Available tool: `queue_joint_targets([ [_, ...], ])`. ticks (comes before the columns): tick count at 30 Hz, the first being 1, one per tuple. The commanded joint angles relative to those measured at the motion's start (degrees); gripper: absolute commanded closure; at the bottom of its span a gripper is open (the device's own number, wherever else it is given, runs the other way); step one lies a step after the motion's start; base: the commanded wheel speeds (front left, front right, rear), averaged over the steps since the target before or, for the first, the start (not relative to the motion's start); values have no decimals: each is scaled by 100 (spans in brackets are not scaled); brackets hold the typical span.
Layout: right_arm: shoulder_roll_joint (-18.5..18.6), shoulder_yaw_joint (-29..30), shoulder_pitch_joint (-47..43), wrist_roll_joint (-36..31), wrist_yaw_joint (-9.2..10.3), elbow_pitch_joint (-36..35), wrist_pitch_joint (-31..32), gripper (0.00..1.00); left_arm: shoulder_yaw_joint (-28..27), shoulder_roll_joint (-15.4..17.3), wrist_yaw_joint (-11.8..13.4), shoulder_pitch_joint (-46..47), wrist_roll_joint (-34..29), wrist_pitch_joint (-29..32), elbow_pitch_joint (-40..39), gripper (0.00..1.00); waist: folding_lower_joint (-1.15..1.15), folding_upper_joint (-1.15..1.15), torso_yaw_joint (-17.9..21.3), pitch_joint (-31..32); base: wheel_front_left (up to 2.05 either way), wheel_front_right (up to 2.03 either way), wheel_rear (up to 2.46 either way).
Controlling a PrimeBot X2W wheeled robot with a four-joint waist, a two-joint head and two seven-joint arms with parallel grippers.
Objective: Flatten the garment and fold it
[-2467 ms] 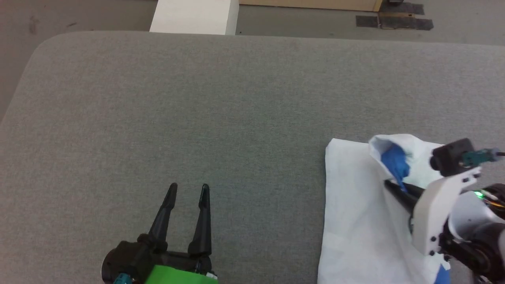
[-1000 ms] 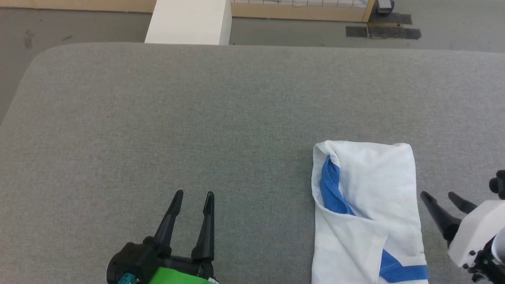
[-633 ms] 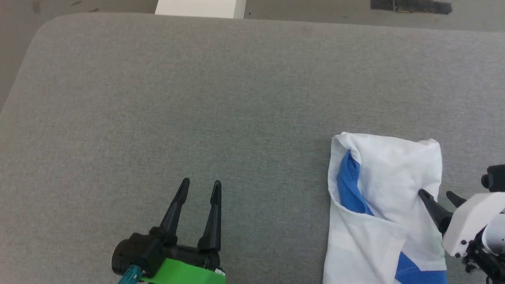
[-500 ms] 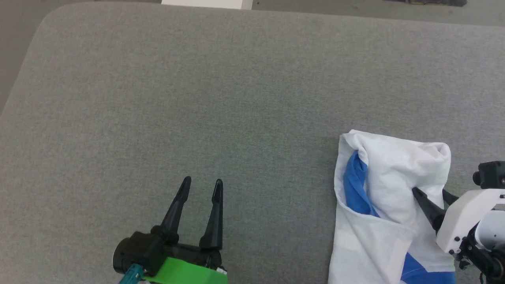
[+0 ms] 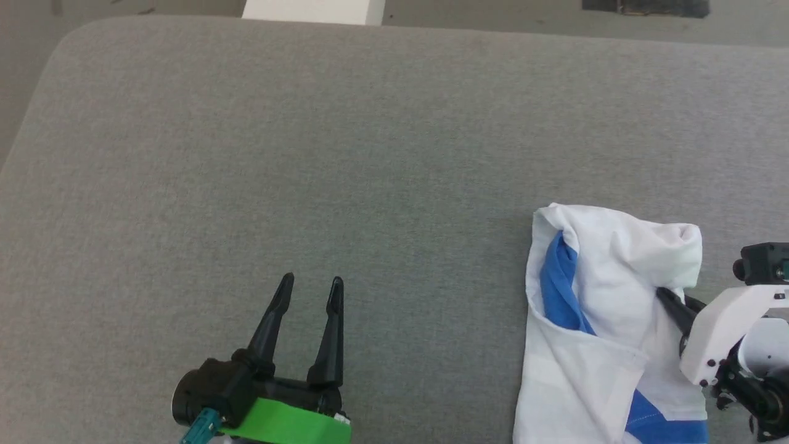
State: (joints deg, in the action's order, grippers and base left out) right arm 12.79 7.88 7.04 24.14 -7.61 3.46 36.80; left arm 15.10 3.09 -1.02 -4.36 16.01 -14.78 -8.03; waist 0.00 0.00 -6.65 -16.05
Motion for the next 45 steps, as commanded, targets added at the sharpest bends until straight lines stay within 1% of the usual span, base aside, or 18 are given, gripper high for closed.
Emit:
queue_joint_targets([
  [1,152,30,68,-71,12,62,6,100,-52,-21,-29,6,-50,-22,13,0,0,0,341,291,0,0,0],
  [4,388,-25,164,-79,12,42,64,100,-88,-21,-67,-39,-68,-22,26,0,0,0,549,398,0,0,0],
  [8,842,-79,347,-90,12,33,109,100,-115,-21,-116,-58,-118,-22,30,0,0,0,818,430,0,0,0],
  [12,1340,-185,603,-155,12,77,118,100,-119,-21,-157,-12,-194,-22,18,0,0,0,1019,328,0,0,0],
  [13,1739,-439,846,-153,12,115,72,100,-106,-21,-192,55,-265,-22,18,0,0,0,1132,155,0,0,0],
  [16,2153,-674,1119,-102,12,209,28,100,-73,-21,-220,182,-350,-22,0,0,0,0,1188,-117,0,0,0],
  [17,2577,-851,1482,-132,12,409,-95,100,-59,-18,-234,371,-451,-22,-40,0,0,0,1218,-453,0,0,0],
  [24,3479,-979,2194,-359,12,1017,-463,100,-35,6,-213,801,-705,-22,-228,0,0,0,1257,-1252,0,0,0],
  [25,3810,-946,2477,-437,12,1401,-670,100,9,39,-211,1020,-837,-22,-286,0,0,0,1267,-1655,0,0,0],
  [26,3877,-946,2528,-465,12,1478,-712,100,21,50,-210,1064,-868,-20,-294,0,0,0,1270,-1739,0,0,0],
  [27,4019,-881,2703,-558,12,1773,-873,100,46,72,-188,1208,-954,-17,-339,0,0,0,1283,-1969,0,0,0],
  [29,4078,-856,2803,-639,12,1936,-977,100,37,78,-146,1288,-1001,-11,-384,0,0,0,1301,-2093,0,0,0],
  [33,3972,-794,2998,-767,12,2278,-1146,100,22,65,-85,1430,-963,1,-495,0,0,0,1349,-2263,0,0,0],
  [34,3929,-793,3036,-800,12,2347,-1192,97,22,61,-69,1453,-948,0,-516,0,0,0,1360,-2283,0,0,0],
  [36,3829,-798,3116,-876,12,2501,-1294,19,39,61,-43,1499,-965,13,-534,0,0,0,1383,-2307,0,0,0],
  [37,3770,-798,3161,-908,12,2586,-1348,0,30,57,-9,1523,-965,12,-553,0,0,0,1397,-2312,0,0,0],
  [40,3662,-834,3250,-972,12,2790,-1467,0,3,49,75,1559,-952,8,-572,0,0,0,1438,-2277,0,0,0],
  [45,3604,-911,3379,-1031,12,3116,-1731,0,-35,95,243,1544,-1140,1,-497,0,0,0,1484,-2033,0,0,0],
])
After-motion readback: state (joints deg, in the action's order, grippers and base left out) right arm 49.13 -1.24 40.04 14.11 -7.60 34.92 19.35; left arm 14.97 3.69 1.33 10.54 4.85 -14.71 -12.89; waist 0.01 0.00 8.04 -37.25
